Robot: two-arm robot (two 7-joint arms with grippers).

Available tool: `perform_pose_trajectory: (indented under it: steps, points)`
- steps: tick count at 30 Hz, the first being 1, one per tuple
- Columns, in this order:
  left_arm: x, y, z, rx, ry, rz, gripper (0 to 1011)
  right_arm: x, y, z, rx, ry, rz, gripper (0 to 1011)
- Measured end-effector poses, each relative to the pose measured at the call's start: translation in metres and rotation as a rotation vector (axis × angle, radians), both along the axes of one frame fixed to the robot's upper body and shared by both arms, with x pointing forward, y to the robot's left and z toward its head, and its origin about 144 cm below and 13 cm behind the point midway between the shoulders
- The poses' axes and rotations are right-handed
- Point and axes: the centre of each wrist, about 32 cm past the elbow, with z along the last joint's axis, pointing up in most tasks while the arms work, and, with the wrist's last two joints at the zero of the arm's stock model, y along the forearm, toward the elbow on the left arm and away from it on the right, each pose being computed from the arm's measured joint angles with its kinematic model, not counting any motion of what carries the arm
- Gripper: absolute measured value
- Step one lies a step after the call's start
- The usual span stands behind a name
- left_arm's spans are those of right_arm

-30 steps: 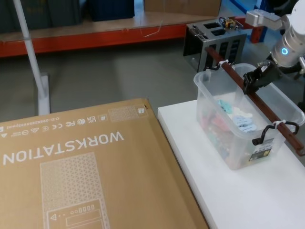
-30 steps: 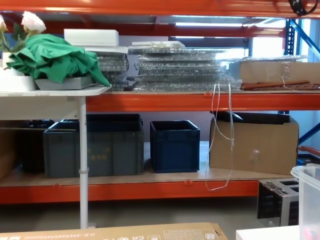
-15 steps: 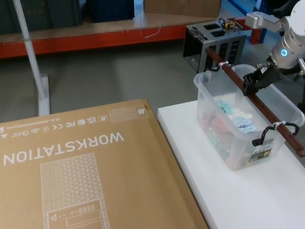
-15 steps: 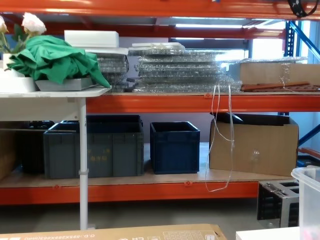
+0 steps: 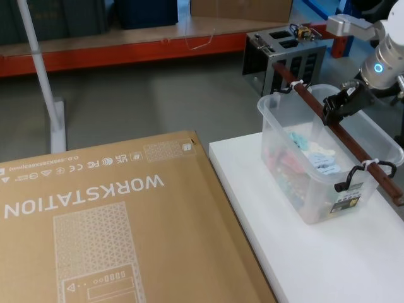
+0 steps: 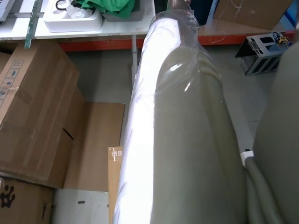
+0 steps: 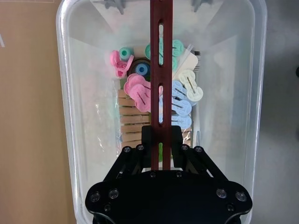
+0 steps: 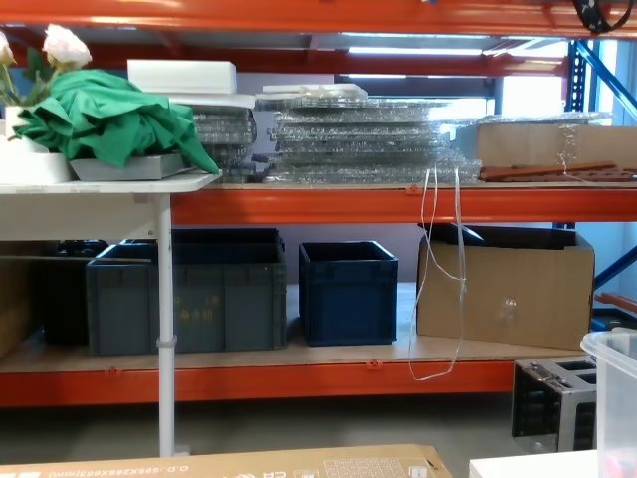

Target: Use one hand to grasp the basket and place it at the designated location.

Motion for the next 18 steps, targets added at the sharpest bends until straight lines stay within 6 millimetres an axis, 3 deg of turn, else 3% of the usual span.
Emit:
perform_pose_trajectory:
  steps: [11, 18]
  points:
    - [0.0, 0.0002, 0.0, 0.0, 0.0, 0.0, 0, 0.0001, 0.0005, 0.0013, 0.001, -0.008, 0.002, 242]
    - [0.0, 0.0001, 0.0, 0.0, 0.0, 0.0, 0, -0.002, 0.0012, 0.0047, -0.001, -0.023, 0.01, 449]
